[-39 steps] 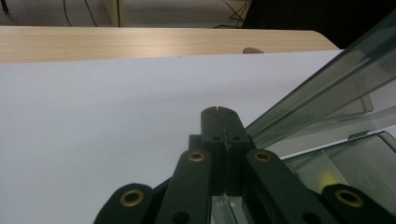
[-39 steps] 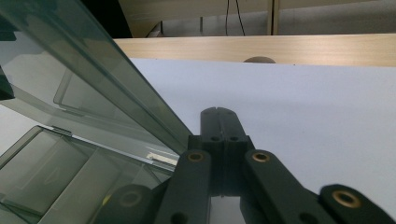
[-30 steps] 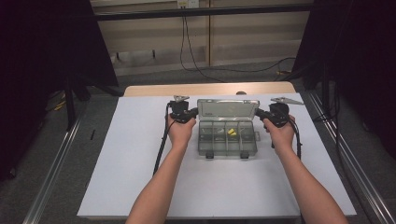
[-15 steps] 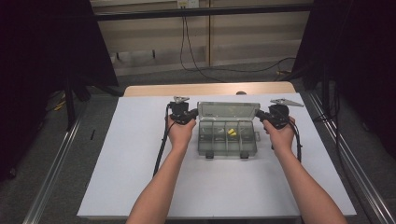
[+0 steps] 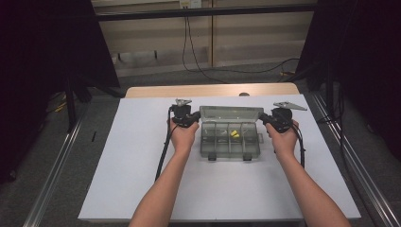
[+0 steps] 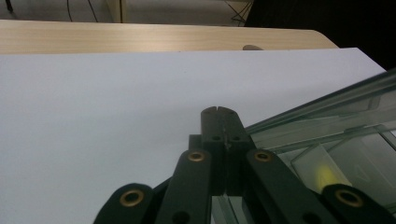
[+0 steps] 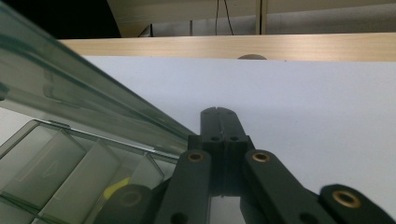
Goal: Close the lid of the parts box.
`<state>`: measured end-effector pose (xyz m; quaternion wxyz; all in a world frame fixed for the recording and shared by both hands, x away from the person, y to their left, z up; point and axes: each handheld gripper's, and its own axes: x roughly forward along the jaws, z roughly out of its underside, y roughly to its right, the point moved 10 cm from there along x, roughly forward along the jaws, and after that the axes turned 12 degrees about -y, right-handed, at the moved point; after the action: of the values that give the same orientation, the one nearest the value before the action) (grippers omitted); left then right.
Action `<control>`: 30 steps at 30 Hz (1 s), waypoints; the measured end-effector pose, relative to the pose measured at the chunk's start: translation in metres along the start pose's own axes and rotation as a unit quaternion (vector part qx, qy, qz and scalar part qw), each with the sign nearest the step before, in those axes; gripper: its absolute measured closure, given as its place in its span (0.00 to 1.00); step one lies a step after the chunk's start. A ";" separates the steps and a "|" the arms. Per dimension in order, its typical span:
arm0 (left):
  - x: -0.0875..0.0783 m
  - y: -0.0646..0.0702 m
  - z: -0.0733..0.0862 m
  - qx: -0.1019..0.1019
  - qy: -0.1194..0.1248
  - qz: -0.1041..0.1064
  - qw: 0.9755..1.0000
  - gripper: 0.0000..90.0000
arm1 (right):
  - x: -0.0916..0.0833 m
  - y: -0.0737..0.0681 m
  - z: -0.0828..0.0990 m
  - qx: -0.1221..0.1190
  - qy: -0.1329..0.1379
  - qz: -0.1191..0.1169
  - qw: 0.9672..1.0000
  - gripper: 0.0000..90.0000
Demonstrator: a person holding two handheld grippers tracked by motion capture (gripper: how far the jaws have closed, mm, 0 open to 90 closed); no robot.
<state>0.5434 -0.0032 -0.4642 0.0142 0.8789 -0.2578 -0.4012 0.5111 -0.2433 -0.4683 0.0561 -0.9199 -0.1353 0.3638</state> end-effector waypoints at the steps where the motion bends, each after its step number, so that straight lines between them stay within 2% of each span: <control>1: 0.000 0.000 0.000 0.000 0.000 0.000 1.000 1.00 | 0.000 0.000 0.000 0.001 0.000 0.001 1.000 1.00; 14: -0.002 0.002 0.004 0.002 -0.003 -0.007 1.000 1.00 | -0.003 -0.001 0.003 -0.009 -0.005 0.018 1.000 1.00; 30: -0.003 0.003 0.006 0.005 -0.007 -0.010 1.000 1.00 | -0.004 -0.002 0.007 -0.008 -0.007 0.015 1.000 1.00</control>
<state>0.5363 -0.0032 -0.4658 0.0036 0.8785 -0.2514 -0.4061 0.5025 -0.2424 -0.4703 0.0420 -0.9197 -0.1251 0.3698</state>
